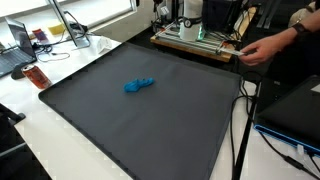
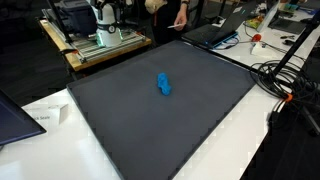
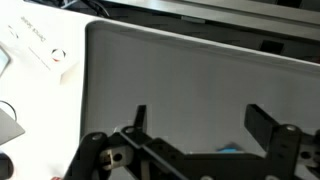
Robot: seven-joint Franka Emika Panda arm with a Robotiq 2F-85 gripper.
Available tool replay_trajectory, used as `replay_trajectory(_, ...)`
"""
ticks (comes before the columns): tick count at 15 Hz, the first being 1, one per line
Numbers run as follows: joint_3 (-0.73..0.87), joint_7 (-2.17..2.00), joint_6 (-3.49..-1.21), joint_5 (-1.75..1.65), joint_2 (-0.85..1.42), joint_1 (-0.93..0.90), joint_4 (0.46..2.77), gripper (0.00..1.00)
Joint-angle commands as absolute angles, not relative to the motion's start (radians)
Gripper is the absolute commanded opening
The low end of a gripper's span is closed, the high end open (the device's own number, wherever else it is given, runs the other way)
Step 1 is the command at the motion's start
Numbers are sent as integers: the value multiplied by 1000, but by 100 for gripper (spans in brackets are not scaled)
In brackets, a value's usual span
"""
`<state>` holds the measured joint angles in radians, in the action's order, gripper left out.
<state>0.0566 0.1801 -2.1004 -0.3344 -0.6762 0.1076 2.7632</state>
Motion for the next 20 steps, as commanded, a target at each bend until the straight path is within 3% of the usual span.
replay_trajectory(1, 94, 277, -2137, -237, -731, -2, 2757, 100)
replay_trajectory(14, 278, 770, -2013, 103, -904, -282, 2747, 100)
replay_trajectory(15, 295, 816, -1992, 123, -912, -288, 2745, 75)
replay_trajectory(17, 324, 907, -1942, 164, -922, -293, 2744, 68)
replay_trajectory(20, 331, 993, -1884, 210, -927, -275, 2742, 44)
